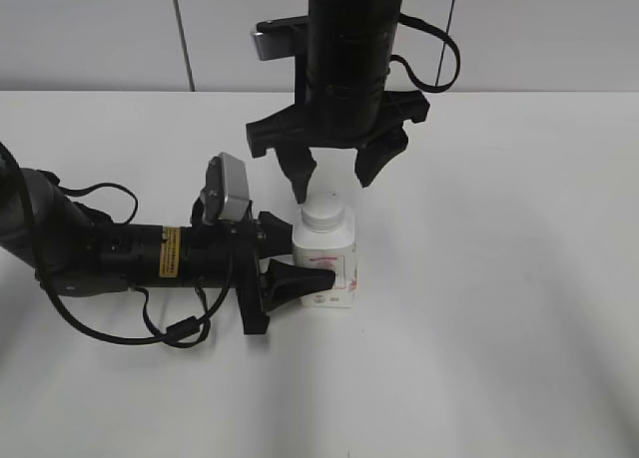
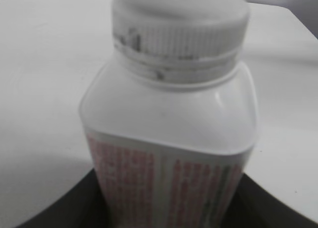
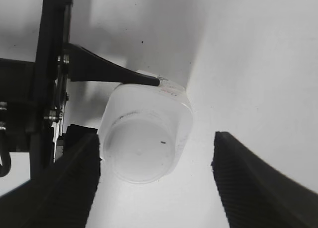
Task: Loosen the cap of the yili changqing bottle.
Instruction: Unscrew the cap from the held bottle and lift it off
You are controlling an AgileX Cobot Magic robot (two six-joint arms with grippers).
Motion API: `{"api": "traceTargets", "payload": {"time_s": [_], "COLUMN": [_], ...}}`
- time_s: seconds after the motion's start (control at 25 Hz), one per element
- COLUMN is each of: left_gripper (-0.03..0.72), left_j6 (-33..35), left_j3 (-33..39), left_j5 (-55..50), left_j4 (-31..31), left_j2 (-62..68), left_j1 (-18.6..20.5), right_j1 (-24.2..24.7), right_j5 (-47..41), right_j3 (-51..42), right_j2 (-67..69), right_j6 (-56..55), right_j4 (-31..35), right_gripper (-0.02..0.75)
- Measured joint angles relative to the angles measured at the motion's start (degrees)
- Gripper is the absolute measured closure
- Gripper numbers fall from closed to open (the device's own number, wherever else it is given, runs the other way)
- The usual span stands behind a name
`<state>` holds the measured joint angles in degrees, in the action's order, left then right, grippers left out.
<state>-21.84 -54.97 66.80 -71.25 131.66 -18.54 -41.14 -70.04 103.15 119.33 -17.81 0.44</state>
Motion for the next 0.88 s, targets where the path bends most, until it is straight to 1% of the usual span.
{"api": "traceTargets", "payload": {"time_s": [0.88], "left_gripper": [0.323], "left_j6": [0.0], "left_j3": [0.0], "left_j5": [0.0], "left_j4": [0.0], "left_j2": [0.0], "left_j1": [0.0], "right_j1": [0.0], "right_j5": [0.0], "right_j3": [0.11], "right_j2": [2.07], "right_j6": [-0.18], "right_j4": [-0.02], "right_gripper": [0.182]}}
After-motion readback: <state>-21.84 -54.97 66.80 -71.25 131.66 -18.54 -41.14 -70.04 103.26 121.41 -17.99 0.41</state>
